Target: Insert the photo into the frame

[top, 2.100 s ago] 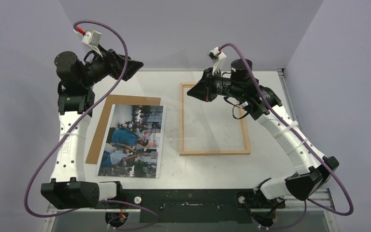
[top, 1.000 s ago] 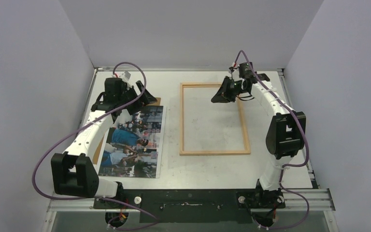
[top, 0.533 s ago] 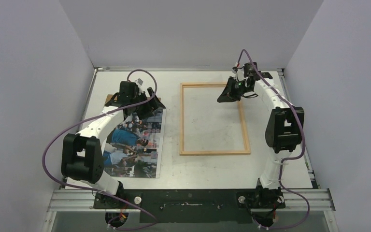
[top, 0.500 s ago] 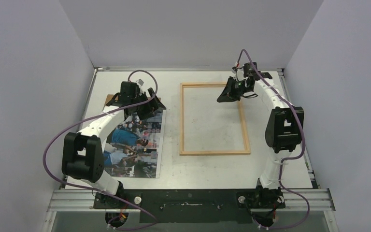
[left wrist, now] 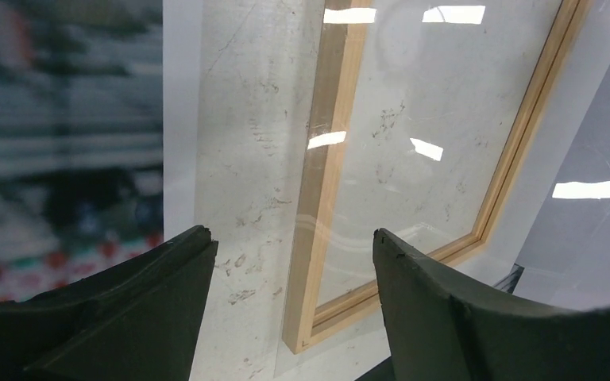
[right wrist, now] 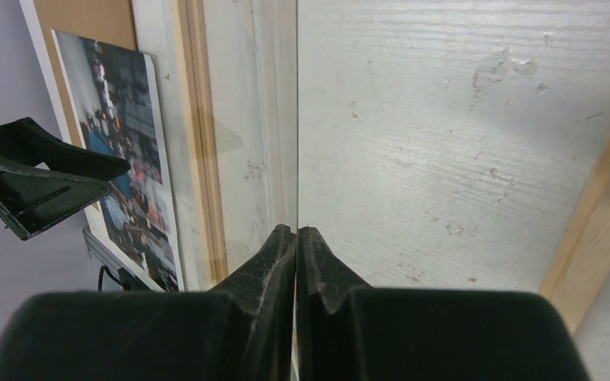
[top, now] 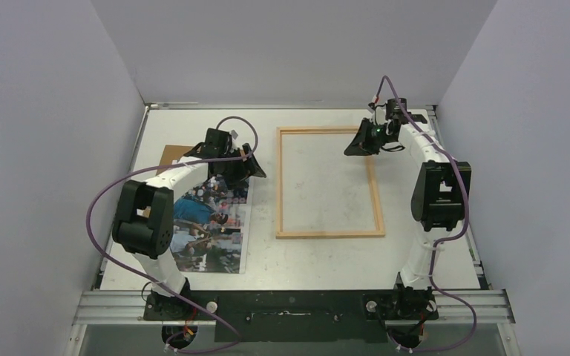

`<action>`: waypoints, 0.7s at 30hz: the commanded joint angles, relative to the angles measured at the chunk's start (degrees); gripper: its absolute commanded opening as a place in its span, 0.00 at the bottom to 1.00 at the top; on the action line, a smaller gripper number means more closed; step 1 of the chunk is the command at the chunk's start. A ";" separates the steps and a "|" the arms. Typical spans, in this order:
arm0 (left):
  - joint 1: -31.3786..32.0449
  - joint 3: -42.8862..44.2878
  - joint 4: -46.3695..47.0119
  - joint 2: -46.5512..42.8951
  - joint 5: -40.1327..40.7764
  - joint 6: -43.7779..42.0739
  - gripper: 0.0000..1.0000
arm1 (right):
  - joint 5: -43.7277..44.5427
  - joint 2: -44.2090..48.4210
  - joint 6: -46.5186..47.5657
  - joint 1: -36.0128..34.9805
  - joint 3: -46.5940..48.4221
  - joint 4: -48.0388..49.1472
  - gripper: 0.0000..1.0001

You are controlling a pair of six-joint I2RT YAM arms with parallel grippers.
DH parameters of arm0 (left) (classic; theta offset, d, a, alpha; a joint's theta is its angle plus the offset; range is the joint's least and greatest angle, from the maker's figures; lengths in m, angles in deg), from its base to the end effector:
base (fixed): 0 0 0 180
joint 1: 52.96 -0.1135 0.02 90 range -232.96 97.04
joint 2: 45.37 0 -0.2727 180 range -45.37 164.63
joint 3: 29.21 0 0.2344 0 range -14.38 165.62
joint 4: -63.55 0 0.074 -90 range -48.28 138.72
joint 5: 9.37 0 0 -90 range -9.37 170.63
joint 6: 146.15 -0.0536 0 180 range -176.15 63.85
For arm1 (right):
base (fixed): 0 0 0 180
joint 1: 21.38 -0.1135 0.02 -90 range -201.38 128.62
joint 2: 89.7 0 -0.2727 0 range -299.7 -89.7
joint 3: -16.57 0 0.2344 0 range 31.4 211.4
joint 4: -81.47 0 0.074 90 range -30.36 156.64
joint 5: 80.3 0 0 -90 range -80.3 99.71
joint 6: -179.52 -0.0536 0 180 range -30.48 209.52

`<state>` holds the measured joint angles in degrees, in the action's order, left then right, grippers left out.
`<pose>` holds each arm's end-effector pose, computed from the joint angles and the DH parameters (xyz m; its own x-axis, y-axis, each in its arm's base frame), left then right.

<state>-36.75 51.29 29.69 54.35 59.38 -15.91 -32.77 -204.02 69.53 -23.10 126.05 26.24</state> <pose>0.3420 -0.1197 0.2060 -0.8891 -0.3685 -0.2714 -0.1377 0.7809 -0.6092 0.4212 0.0489 0.2438 -0.9367 0.2241 -0.2688 -0.0411 0.6923 0.7205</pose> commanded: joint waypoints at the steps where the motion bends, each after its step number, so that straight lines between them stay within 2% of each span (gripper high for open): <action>1: 1.40 4.12 2.07 2.79 -0.37 0.16 0.70 | 0.03 -1.35 3.10 1.11 2.02 0.60 0.00; 21: 4.07 10.78 0.97 12.27 -1.98 -1.40 0.54 | -0.36 -5.99 7.84 4.06 7.40 -3.25 0.00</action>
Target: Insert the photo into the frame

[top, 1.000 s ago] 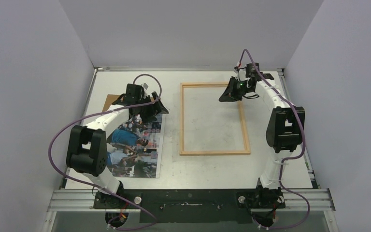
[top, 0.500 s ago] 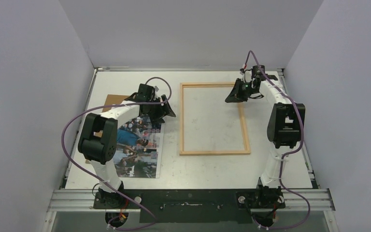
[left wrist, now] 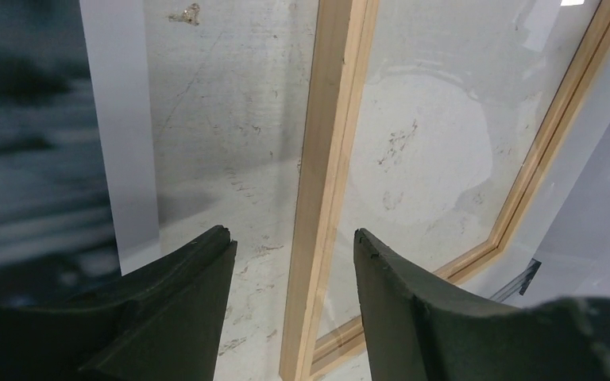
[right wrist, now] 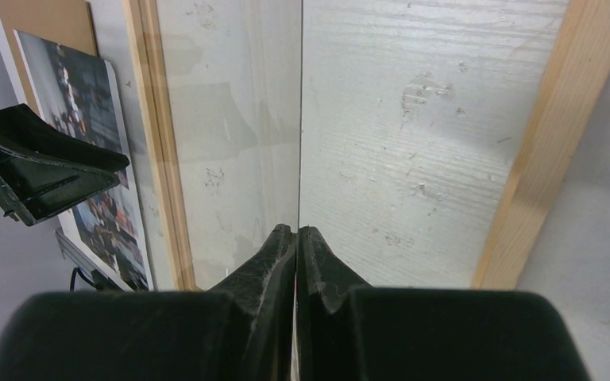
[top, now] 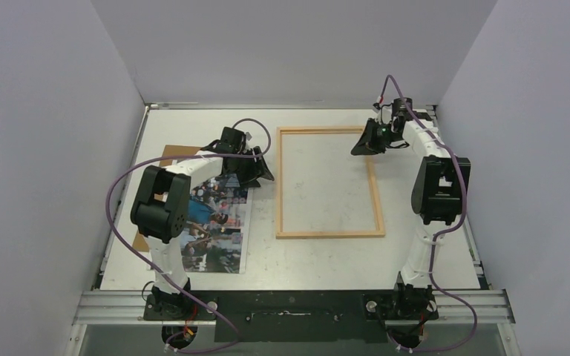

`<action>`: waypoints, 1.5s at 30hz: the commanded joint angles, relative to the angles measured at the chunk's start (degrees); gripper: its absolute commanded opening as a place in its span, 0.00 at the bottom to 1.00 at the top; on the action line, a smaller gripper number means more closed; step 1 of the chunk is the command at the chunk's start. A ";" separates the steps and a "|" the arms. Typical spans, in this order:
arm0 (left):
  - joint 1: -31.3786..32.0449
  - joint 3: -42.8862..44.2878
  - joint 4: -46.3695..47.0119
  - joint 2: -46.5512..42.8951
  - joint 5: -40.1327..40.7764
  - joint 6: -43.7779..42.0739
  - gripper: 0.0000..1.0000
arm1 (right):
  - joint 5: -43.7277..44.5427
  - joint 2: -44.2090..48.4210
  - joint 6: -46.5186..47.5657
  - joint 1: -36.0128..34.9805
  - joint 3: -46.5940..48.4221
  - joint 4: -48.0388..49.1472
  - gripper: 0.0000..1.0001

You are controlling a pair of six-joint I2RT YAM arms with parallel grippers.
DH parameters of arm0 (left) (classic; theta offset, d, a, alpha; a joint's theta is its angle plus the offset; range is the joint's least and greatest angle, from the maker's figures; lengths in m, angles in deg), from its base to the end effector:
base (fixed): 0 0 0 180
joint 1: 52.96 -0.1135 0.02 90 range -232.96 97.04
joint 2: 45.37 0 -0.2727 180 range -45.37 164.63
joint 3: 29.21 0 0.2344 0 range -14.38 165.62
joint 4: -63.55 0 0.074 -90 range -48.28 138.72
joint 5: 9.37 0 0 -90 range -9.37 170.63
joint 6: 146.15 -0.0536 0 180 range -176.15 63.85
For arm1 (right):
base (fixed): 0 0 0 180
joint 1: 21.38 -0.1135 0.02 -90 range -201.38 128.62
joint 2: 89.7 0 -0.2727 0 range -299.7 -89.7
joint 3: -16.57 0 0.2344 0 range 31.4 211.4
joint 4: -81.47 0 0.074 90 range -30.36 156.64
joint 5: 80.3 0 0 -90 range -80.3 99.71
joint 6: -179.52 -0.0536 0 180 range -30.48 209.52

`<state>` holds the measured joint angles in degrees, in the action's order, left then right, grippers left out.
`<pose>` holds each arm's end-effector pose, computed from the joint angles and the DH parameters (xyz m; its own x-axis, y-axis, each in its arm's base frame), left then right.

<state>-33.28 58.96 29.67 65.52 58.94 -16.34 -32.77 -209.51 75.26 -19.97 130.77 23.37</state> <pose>0.3715 -0.1539 0.1744 -0.9268 -0.3003 -0.2253 -0.1158 0.7995 -0.5895 0.4399 0.0254 0.2254 -0.9378 0.2048 -0.2802 -0.0514 0.7164 0.6958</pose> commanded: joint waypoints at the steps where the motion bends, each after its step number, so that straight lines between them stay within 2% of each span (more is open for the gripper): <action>1: 0.66 3.27 0.95 1.29 -1.71 -1.04 0.54 | -0.56 -0.63 2.37 1.05 2.74 -0.53 0.00; 12: 1.76 5.34 -0.60 3.82 -1.80 -1.95 0.54 | -3.05 -2.08 2.90 1.09 3.31 0.63 0.00; 21: 2.32 6.65 -1.17 5.30 -0.95 -2.28 0.53 | -4.69 0.57 2.75 1.12 1.66 2.39 0.00; 32: 5.33 11.20 -6.21 8.49 6.23 -6.72 0.53 | -2.08 7.13 0.64 1.23 -0.38 2.84 0.00; 34: 5.73 11.81 -7.04 9.02 7.53 -7.12 0.46 | -1.65 8.53 -0.06 1.27 -0.41 2.74 0.00; 38: 5.99 12.99 -9.51 9.99 9.89 -8.47 0.24 | -1.04 11.35 -2.29 1.24 -0.13 2.40 0.00; 45: 5.44 12.83 -12.05 9.43 11.23 -13.10 0.05 | 0.03 16.65 -7.29 0.21 -1.17 1.91 0.00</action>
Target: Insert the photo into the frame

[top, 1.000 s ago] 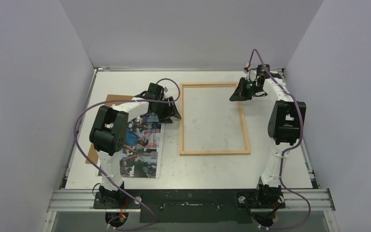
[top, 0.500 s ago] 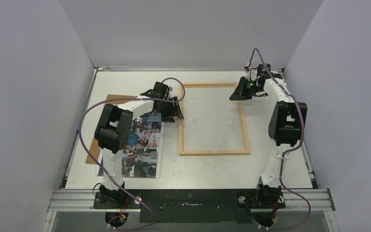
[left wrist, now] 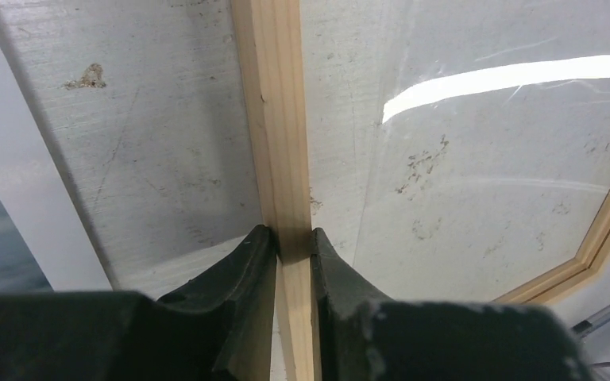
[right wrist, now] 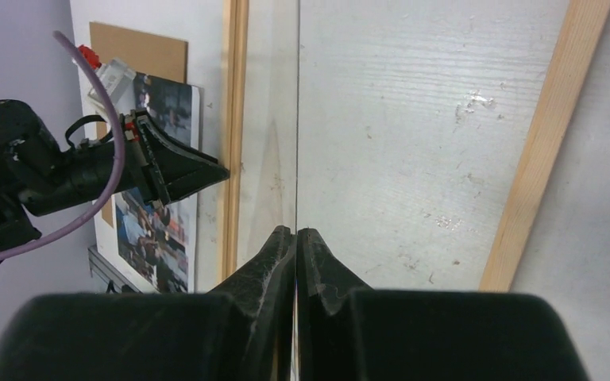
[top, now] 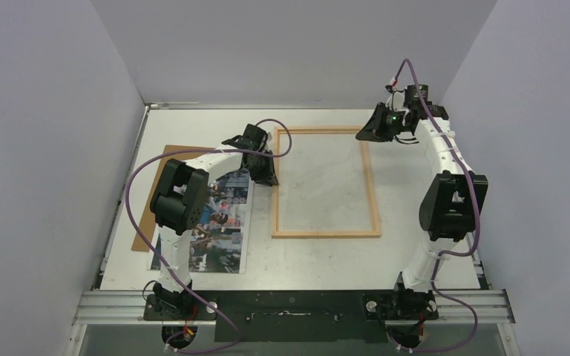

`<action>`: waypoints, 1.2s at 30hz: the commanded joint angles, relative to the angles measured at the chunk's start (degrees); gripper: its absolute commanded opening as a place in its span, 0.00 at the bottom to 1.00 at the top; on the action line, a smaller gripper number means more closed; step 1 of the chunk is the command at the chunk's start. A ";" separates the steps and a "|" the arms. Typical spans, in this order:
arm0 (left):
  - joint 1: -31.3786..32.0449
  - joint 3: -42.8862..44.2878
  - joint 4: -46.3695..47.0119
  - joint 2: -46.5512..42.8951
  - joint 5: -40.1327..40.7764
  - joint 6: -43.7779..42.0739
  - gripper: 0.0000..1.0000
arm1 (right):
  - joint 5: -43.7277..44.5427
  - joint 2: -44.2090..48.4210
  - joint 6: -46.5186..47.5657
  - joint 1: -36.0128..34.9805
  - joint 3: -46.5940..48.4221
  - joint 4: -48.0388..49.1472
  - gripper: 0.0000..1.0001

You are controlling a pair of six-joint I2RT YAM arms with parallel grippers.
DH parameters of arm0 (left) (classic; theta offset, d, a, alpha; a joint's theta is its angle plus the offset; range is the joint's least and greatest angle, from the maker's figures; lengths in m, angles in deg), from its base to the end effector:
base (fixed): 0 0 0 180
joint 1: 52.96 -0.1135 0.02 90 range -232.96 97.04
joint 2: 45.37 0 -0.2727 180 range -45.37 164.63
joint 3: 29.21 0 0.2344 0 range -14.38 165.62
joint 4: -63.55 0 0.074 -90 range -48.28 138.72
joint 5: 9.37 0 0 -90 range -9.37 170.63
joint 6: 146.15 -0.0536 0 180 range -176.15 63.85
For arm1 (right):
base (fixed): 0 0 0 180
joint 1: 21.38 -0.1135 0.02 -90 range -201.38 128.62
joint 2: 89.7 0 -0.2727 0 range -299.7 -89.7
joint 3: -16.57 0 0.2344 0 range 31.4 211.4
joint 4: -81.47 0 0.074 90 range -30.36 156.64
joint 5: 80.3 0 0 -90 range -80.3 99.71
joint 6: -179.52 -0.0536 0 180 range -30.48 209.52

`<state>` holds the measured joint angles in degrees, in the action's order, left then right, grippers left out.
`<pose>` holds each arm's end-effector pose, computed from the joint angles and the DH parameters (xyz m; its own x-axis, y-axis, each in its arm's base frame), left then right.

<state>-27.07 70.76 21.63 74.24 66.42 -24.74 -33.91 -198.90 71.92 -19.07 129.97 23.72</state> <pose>0.3860 -0.2020 0.1610 -0.9506 -0.1002 -0.2940 0.0387 0.9008 -0.4324 0.4116 0.0204 0.2975 -0.8811 0.2547 -0.3986 -0.1195 0.6955 0.7085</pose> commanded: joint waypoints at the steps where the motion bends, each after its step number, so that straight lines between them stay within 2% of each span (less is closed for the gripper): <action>1: -0.94 0.59 -4.02 0.34 3.53 -5.31 0.03 | 1.10 6.83 -4.95 -0.84 -0.96 1.60 0.00; 9: -3.78 -4.15 -2.64 -4.17 -2.66 -11.72 0.00 | 0.19 13.84 -13.33 -2.57 -4.38 4.24 0.00; 13: -8.30 -6.31 -0.85 -5.96 -8.27 -11.50 0.05 | 1.04 16.56 -17.77 -5.09 -2.82 5.85 0.00; 16: -10.64 -6.88 -0.03 -7.02 -13.32 -11.30 0.17 | 1.88 16.89 -19.14 -7.44 0.15 4.08 0.00; 20: -11.04 -7.15 1.50 -9.86 -17.89 -9.87 0.40 | 4.35 18.53 -23.47 -10.80 1.60 4.73 0.00; 22: -11.40 -6.76 2.13 -11.34 -19.26 -8.38 0.47 | 5.02 19.43 -27.46 -11.68 1.08 7.19 0.00; 25: -13.09 -6.38 2.53 -13.74 -20.29 -5.53 0.50 | 6.40 19.89 -32.41 -12.72 0.73 8.96 0.00; 28: -14.83 -6.04 0.67 -16.30 -16.54 -3.89 0.52 | 7.04 20.25 -35.94 -13.68 -0.98 11.85 0.00; 34: -19.43 -8.34 -4.02 -21.86 3.96 0.85 0.52 | 5.31 19.04 -45.41 -14.49 -3.62 21.65 0.00; 36: -21.19 -9.72 -2.58 -22.91 5.85 1.77 0.52 | 3.43 17.66 -49.14 -15.09 -2.59 25.30 0.00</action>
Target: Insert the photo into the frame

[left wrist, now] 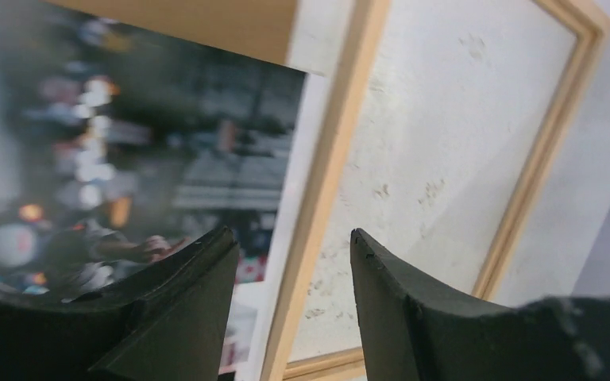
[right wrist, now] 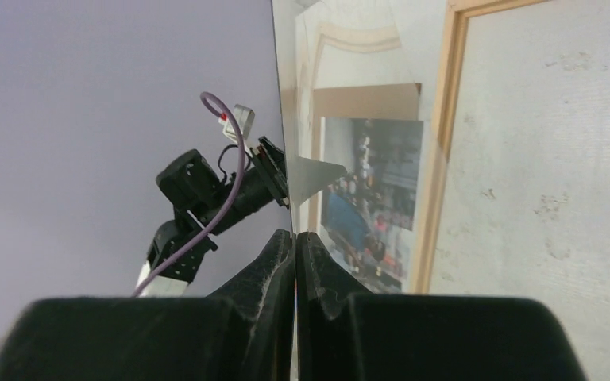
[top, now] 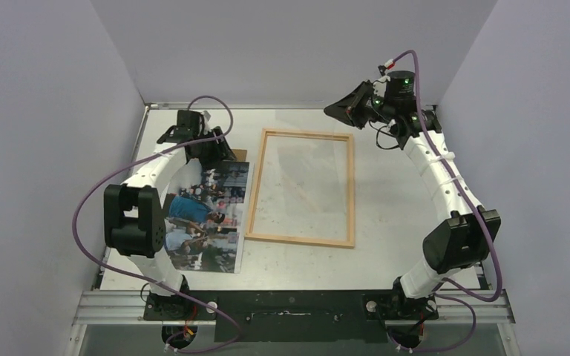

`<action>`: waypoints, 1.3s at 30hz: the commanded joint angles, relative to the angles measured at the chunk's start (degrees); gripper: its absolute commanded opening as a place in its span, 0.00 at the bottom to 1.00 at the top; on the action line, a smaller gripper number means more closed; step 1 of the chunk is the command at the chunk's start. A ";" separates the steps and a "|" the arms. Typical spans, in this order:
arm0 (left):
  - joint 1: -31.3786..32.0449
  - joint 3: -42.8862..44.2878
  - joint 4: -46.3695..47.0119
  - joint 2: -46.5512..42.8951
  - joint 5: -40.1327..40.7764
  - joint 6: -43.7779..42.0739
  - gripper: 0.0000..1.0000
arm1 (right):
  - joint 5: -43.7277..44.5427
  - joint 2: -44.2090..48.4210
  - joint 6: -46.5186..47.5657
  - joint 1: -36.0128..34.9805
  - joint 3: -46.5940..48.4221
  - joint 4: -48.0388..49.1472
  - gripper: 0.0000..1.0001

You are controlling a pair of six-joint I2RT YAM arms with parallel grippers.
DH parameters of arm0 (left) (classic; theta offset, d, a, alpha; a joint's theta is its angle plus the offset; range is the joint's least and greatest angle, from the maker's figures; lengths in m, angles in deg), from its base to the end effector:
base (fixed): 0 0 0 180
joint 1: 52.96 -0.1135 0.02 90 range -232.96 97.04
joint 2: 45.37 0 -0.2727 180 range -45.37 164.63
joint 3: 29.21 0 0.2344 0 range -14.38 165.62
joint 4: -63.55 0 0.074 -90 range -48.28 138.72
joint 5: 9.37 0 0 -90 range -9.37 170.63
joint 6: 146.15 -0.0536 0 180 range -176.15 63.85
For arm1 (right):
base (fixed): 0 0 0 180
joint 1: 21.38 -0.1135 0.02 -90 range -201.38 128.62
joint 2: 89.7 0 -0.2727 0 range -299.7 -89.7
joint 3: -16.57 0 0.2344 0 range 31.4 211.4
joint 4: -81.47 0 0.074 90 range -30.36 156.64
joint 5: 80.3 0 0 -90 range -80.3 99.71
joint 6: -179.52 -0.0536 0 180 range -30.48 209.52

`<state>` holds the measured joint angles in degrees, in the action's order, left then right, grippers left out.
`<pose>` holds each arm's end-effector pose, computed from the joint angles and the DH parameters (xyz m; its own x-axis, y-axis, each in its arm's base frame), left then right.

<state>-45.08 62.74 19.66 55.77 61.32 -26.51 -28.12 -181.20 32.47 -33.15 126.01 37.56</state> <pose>0.3729 -0.0695 0.2440 -0.8496 -0.3536 -0.3914 -0.1082 0.8430 -0.5269 0.3406 0.1045 0.4074 -0.8213 0.5060 -0.2637 -0.0214 0.4344 0.9005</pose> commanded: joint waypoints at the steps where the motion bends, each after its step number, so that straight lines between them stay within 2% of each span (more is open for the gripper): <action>1: -4.07 -1.83 -0.57 -4.61 11.41 4.32 0.52 | -2.95 -0.76 -11.93 -1.44 2.09 13.02 0.00; 6: -6.89 -1.37 0.69 -2.58 11.01 4.78 0.52 | -6.86 -3.60 -20.28 -4.41 8.43 21.74 0.00; 11: -7.40 -0.64 2.75 1.25 11.46 5.78 0.51 | -8.19 -5.16 -20.69 -6.81 12.59 20.13 0.00; 15: -7.57 0.59 1.99 2.96 15.21 6.73 0.51 | -6.16 -3.34 -23.93 -7.93 7.88 22.10 0.00; 17: -7.59 0.87 0.89 3.33 18.41 6.87 0.51 | -4.12 -2.47 -22.73 -8.20 5.98 20.60 0.00; 19: -7.62 1.41 -1.93 3.65 24.53 7.37 0.51 | -0.91 -2.29 -20.29 -8.65 5.01 15.13 0.00; 20: -9.29 1.52 -3.32 3.70 26.23 7.96 0.51 | 0.29 -2.21 -19.80 -8.89 3.74 14.72 0.00; 23: -10.95 -0.55 -3.83 2.66 27.95 8.70 0.51 | 3.27 -2.53 -18.88 -9.63 -2.32 15.28 0.00; 27: -12.21 -4.46 -1.13 1.26 25.79 8.34 0.51 | 3.27 -5.87 -15.26 -10.68 -7.64 17.99 0.00; 31: -12.28 -6.53 2.10 0.85 17.34 6.94 0.51 | 1.43 -10.21 -11.94 -10.04 -11.59 25.80 0.00; 34: -12.19 -7.43 3.27 0.32 12.50 6.44 0.51 | 1.06 -12.96 -9.30 -9.81 -12.12 26.44 0.00; 39: -12.15 -7.34 4.43 0.20 6.79 4.30 0.51 | 2.64 -13.59 -3.50 -7.63 -12.13 21.27 0.00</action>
<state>-57.19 55.00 19.44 59.09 75.25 -19.84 -26.22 -196.57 22.94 -42.53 112.92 57.34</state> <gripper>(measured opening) 0.509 0.031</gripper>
